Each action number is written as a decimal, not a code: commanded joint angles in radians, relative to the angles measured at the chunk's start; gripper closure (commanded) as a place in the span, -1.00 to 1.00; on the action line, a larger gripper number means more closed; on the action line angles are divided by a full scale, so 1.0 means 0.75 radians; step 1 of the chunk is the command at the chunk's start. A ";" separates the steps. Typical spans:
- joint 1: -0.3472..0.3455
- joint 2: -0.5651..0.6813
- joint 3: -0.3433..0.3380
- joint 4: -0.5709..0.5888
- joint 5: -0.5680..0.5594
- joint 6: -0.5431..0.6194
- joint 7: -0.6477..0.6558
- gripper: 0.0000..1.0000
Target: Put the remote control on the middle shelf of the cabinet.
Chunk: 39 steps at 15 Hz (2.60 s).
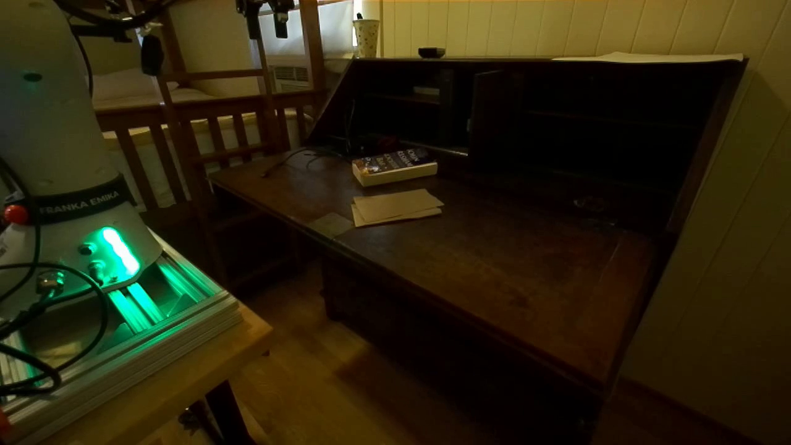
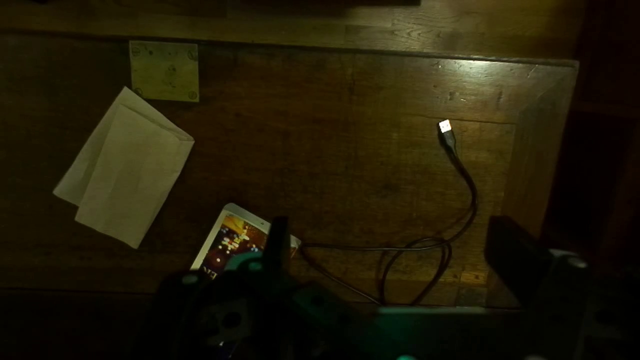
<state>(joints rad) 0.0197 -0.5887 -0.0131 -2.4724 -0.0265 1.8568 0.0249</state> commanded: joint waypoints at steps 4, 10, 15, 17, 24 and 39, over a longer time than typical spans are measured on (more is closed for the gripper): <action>-0.011 0.001 0.010 0.003 0.006 -0.003 -0.005 -1.00; -0.034 0.067 0.032 0.015 -0.076 0.068 0.011 -1.00; -0.081 0.207 0.046 0.089 -0.245 0.216 0.052 -1.00; -0.080 0.285 0.028 0.146 -0.239 0.221 0.030 -1.00; -0.066 0.288 0.018 0.137 -0.202 0.208 0.013 -1.00; -0.175 0.462 -0.029 0.261 -0.286 0.907 0.076 -1.00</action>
<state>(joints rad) -0.0844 -0.3149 -0.0161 -2.3462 -0.2191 2.4184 0.0768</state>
